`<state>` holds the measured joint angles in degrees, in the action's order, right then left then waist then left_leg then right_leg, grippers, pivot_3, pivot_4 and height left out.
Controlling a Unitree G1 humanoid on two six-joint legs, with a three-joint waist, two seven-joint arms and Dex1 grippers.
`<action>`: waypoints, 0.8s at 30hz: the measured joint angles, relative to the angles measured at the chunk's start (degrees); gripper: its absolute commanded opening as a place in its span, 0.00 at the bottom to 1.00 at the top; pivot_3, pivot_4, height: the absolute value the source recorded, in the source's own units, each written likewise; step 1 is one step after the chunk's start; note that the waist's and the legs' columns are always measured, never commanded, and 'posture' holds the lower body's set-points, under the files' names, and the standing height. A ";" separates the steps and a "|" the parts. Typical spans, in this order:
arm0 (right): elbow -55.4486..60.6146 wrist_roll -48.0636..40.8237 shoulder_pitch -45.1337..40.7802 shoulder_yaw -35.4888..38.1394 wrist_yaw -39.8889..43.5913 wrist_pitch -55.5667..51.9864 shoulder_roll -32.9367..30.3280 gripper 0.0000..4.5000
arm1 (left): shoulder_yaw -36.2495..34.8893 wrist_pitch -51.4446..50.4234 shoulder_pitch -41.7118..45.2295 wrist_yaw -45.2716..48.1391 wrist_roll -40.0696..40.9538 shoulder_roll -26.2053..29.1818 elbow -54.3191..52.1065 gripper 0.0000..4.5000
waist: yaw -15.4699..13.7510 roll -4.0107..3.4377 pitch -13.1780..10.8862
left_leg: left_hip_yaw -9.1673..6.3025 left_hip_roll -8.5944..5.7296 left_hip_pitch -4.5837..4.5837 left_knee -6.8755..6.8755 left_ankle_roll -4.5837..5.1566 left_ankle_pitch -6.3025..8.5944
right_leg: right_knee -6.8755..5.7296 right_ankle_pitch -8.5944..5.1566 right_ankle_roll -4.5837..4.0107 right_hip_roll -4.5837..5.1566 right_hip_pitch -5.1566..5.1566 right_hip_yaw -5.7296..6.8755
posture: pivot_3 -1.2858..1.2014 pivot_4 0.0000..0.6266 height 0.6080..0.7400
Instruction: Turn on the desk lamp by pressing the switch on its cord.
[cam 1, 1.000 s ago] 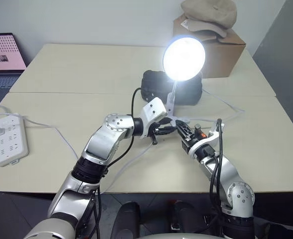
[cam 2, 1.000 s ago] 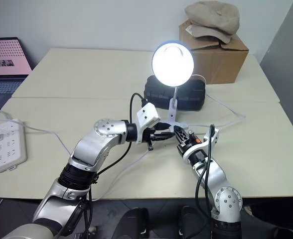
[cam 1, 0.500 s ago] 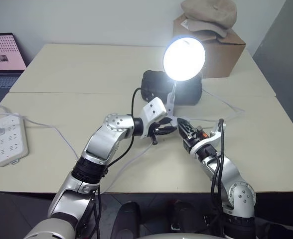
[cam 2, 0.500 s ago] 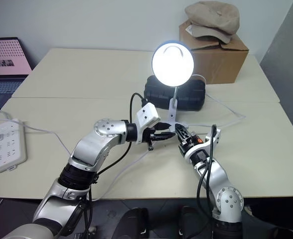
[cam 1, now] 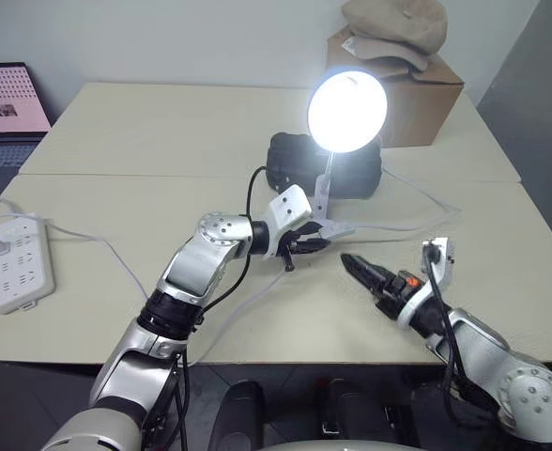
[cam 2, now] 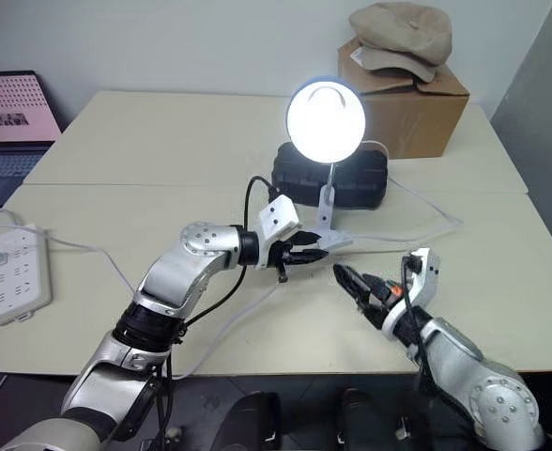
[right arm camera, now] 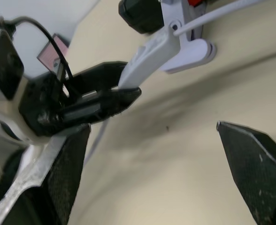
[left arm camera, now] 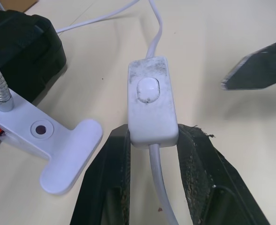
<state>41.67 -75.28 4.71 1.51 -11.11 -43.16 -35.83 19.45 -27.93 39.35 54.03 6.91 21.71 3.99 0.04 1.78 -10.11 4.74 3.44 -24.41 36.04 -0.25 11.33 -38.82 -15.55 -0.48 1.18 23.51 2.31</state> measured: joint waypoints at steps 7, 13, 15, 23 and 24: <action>8.35 23.07 0.63 2.15 20.68 2.56 -21.80 1.00 | 2.84 9.24 0.65 1.68 -4.37 -0.15 10.92 0.24 | -0.11 0.16 -0.05 | -0.19 0.14 -0.14 -0.07 0.01 0.01 | 0.21 -0.04 -0.05 -0.13 0.02 0.24 | 0.52 0.24 1.00; 6.42 31.38 1.51 7.12 32.03 5.88 -25.28 1.00 | 3.09 13.67 1.22 2.48 -5.74 -1.74 15.65 0.40 | -0.15 0.21 -0.07 | -0.09 0.03 -0.32 0.04 0.01 0.01 | 0.32 -0.01 0.09 -0.07 0.10 0.18 | 0.52 0.24 1.00; 5.84 32.03 1.47 7.78 33.38 6.27 -25.13 1.00 | 3.22 14.15 1.16 2.89 -5.94 -1.74 15.93 0.45 | -0.15 0.21 -0.07 | -0.10 0.04 -0.32 0.05 0.01 0.01 | 0.31 0.00 0.09 -0.06 0.10 0.19 | 0.52 0.24 1.00; 2.52 36.69 1.03 8.56 39.55 7.31 -23.61 1.00 | 2.34 14.70 0.37 4.99 -5.35 -0.14 13.66 0.82 | -0.07 0.21 -0.07 | -0.13 0.08 -0.29 0.05 0.01 0.01 | 0.22 0.00 0.08 -0.08 0.10 0.22 | 0.52 0.24 1.00; 2.27 37.11 0.82 8.55 40.01 7.53 -23.49 1.00 | 1.96 14.69 0.20 5.17 -5.15 0.25 12.99 0.86 | -0.05 0.21 -0.07 | -0.12 0.08 -0.29 0.06 0.01 0.01 | 0.21 0.00 0.08 -0.08 0.11 0.21 | 0.52 0.24 1.00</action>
<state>43.94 -38.18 5.54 10.06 28.91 -35.63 -59.32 21.41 -13.24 39.55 59.20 1.76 21.96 16.99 -0.01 2.00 -10.18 4.62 3.52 -24.70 36.10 -0.25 11.33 -38.61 -15.55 -0.39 1.10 23.61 2.52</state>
